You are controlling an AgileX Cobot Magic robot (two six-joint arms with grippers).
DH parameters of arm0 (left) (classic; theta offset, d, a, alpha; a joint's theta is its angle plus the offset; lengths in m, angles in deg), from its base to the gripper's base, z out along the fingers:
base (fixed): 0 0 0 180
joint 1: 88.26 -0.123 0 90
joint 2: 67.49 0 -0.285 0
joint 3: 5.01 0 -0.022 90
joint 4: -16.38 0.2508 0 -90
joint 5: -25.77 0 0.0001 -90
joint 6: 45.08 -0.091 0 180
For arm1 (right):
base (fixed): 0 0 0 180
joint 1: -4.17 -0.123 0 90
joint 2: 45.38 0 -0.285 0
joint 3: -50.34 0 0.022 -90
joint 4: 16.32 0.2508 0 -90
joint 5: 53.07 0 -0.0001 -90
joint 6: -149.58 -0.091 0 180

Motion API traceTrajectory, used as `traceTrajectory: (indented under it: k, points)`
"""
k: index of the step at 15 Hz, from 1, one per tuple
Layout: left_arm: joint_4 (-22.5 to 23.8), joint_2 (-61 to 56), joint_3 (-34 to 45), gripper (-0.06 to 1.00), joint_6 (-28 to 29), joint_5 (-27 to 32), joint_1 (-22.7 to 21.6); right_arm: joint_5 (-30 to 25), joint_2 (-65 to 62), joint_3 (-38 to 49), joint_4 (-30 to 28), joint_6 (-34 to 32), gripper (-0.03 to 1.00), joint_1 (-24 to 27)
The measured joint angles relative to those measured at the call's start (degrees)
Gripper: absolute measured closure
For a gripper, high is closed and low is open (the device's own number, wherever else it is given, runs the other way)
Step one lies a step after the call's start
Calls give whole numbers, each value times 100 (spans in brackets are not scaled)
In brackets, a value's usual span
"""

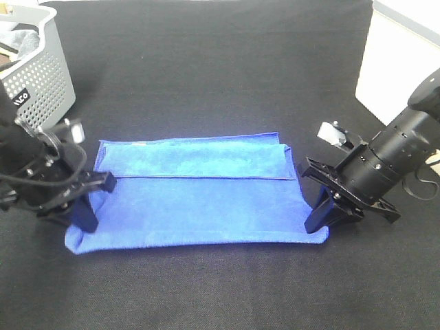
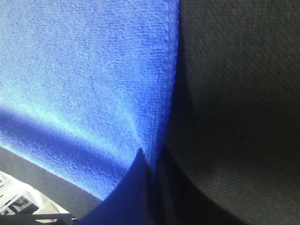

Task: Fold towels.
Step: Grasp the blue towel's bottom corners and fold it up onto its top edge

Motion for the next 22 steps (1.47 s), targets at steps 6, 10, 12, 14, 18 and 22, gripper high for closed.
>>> traceTrajectory:
  k: [6, 10, 12, 14, 18, 22]
  points:
    - [-40, -241, -332, 92, 138, -756, 0, 275, 6, -768, -46, 29, 97, 0]
    - [-29, 103, -888, 92, 327, -1037, -160, 69, 504, -2172, -103, -29, 97, 0]
    - [0, 321, -1152, 92, 327, -1014, -189, -17, 716, -2504, -155, -74, 97, 0]
    - [34, 762, -1684, 92, 327, -985, -201, -138, 1117, -3140, -264, -172, 97, 0]
    - [120, 1461, -2498, 89, 327, -917, -201, -183, 1684, -3644, -327, -183, 90, 0]
    - [252, 1558, -2527, 35, 327, -837, -201, -229, 1621, -3650, -395, -350, 24, 0]
